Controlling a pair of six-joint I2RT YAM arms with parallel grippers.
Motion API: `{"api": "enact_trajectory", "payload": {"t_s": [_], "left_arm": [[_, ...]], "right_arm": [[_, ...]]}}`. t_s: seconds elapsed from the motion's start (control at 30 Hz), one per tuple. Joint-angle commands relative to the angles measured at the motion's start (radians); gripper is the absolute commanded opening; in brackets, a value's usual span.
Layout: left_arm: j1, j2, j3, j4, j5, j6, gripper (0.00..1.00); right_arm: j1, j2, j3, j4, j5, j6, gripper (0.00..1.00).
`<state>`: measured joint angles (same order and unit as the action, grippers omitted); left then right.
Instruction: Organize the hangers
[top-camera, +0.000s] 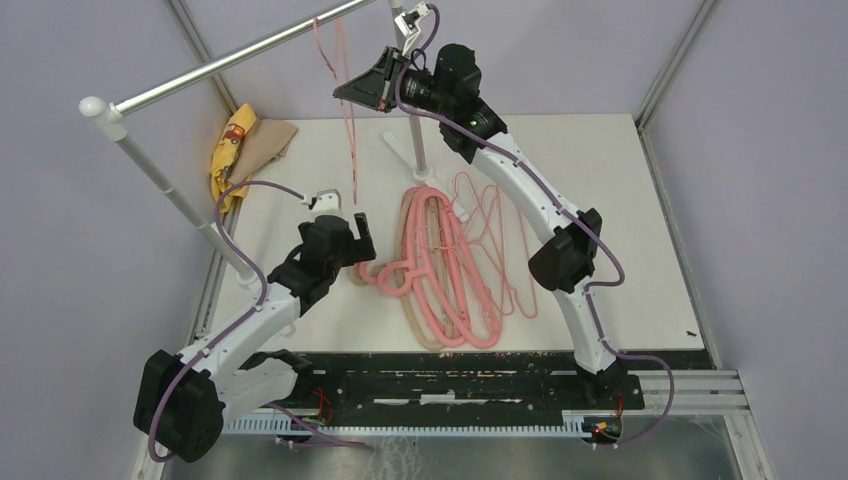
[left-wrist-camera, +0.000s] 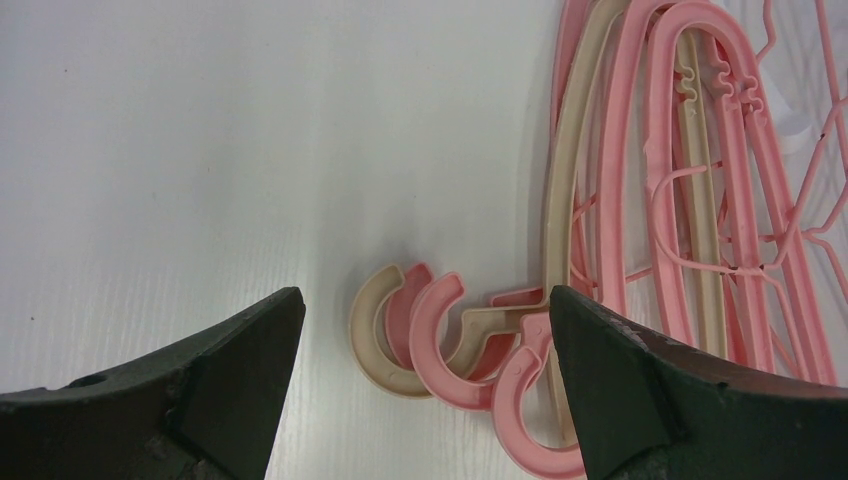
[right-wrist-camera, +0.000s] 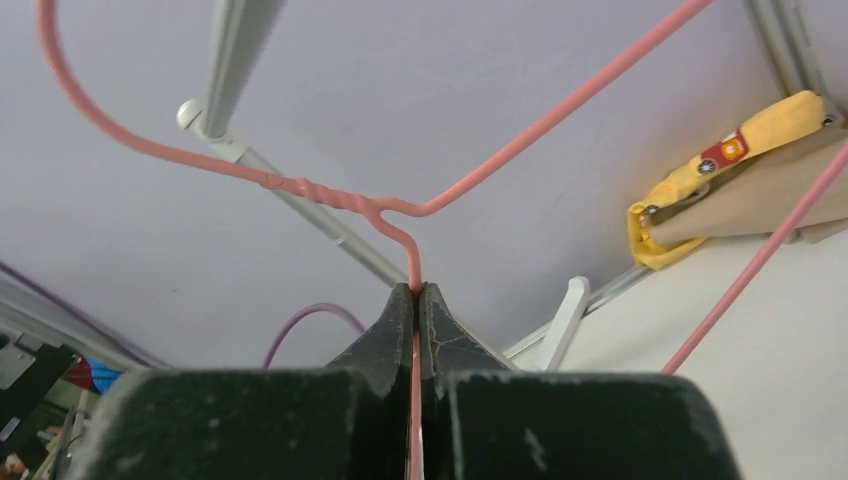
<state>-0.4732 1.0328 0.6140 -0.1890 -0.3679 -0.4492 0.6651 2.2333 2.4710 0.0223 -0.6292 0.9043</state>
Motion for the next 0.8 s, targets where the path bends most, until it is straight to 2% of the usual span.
{"api": "enact_trajectory", "payload": {"t_s": [0.0, 0.1, 0.2, 0.33, 0.43, 0.57, 0.77], "left_arm": [[-0.003, -0.016, 0.01, 0.015, -0.008, -0.038, 0.99], [-0.003, -0.008, 0.01, 0.015, -0.006, -0.036, 0.99], [-0.002, 0.0, 0.014, 0.015, -0.003, -0.036, 0.99], [-0.004, 0.012, 0.01, 0.026, 0.001, -0.034, 0.99], [-0.004, 0.03, 0.003, 0.038, 0.005, -0.034, 0.99], [-0.004, 0.056, 0.001, 0.045, 0.015, -0.034, 0.99], [-0.003, 0.059, 0.007, 0.048, 0.02, -0.031, 0.99]], "right_arm": [[-0.032, 0.061, 0.117, 0.158, 0.077, 0.049, 0.01], [-0.032, 0.115, 0.206, 0.167, 0.088, 0.037, 0.01], [-0.034, 0.13, 0.21, 0.178, 0.11, 0.022, 0.01], [-0.036, 0.124, 0.175, 0.215, 0.094, 0.013, 0.01], [-0.033, 0.087, 0.089, 0.283, 0.058, 0.022, 0.01], [-0.023, 0.034, 0.019, 0.282, 0.041, -0.007, 0.01], [-0.025, 0.111, 0.185, 0.151, 0.111, -0.017, 0.01]]}}
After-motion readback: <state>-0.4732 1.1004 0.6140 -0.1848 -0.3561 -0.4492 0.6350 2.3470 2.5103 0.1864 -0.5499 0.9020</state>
